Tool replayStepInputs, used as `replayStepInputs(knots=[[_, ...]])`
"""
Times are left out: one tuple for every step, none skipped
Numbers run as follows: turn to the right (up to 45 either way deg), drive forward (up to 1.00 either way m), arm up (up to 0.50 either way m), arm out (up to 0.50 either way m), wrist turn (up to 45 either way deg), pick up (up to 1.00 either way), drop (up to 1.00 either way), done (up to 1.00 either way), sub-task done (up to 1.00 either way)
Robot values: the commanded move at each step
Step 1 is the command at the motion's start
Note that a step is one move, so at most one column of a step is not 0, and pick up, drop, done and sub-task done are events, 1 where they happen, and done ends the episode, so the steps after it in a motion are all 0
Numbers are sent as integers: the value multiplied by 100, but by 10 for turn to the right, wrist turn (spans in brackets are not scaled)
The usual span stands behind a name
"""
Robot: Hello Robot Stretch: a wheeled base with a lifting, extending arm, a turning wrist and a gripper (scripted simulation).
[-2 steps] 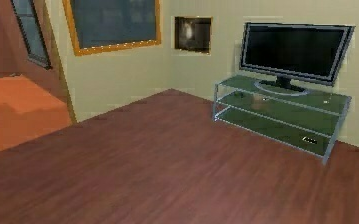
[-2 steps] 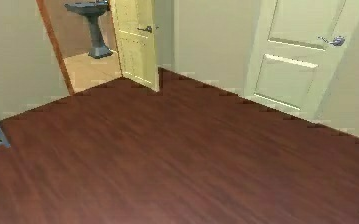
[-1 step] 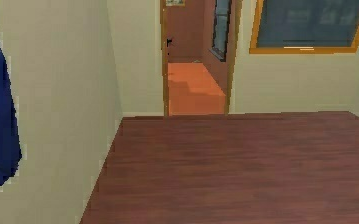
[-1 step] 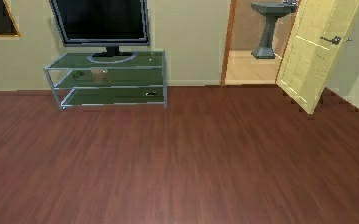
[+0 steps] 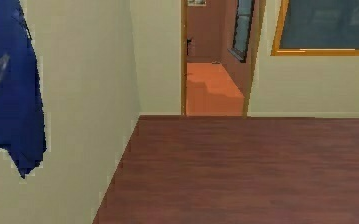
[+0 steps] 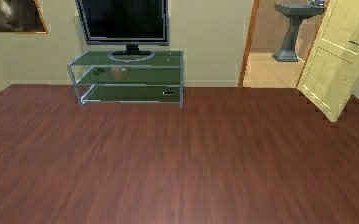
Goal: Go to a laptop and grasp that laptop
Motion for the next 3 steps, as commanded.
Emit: replayStepInputs(knots=[[0, 35, 0, 0, 0, 0, 0, 0, 0], [150, 0, 0, 0, 0, 0, 0, 0, 0], [0, 100, 0, 0, 0, 0, 0, 0, 0]])
